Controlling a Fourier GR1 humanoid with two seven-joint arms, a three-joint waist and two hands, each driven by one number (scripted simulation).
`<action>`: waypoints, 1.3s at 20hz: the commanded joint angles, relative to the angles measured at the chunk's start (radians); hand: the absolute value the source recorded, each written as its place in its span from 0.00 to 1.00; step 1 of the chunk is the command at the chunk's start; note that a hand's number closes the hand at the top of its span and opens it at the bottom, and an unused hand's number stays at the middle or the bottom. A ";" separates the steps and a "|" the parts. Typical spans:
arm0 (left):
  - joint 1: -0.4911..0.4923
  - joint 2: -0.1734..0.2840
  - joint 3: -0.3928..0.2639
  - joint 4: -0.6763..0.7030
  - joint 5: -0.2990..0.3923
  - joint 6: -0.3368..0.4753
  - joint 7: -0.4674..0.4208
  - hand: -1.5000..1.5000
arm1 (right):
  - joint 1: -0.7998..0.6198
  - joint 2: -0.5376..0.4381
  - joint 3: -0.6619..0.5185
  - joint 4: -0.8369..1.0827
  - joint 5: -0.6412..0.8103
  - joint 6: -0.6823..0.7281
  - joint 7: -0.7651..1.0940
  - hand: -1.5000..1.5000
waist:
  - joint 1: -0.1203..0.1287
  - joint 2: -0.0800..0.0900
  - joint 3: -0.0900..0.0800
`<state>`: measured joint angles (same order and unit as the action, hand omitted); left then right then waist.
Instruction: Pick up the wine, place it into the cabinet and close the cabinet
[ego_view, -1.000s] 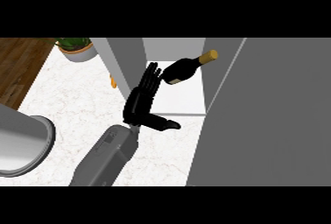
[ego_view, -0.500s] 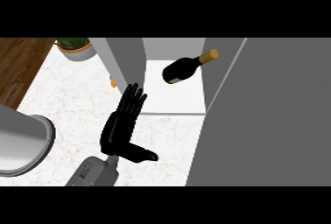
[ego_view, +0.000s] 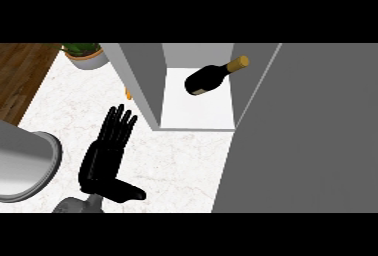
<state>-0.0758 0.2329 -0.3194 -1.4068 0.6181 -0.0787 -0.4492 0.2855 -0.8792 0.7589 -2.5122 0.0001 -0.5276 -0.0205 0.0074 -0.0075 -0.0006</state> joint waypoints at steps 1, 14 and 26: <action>0.006 0.022 0.037 -0.004 0.001 -0.001 -0.014 0.00 | 0.030 -0.058 0.119 -0.198 -0.045 0.112 0.042 1.00 | -0.011 0.001 -0.001; 0.106 0.237 0.230 -0.060 0.143 -0.174 0.038 0.00 | -0.076 0.034 0.187 -0.201 -0.007 0.138 0.114 1.00 | 0.005 0.004 -0.004; 0.096 0.319 0.301 -0.051 0.211 -0.274 0.087 0.00 | -0.210 0.153 0.190 -0.129 -0.064 0.181 0.189 1.00 | 0.029 0.011 -0.006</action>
<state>0.0206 0.5246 -0.0370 -1.4629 0.8022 -0.3141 -0.3806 0.1426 -0.8851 0.8644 -2.5025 -0.0070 -0.3298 0.0674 0.0255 0.0010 -0.0057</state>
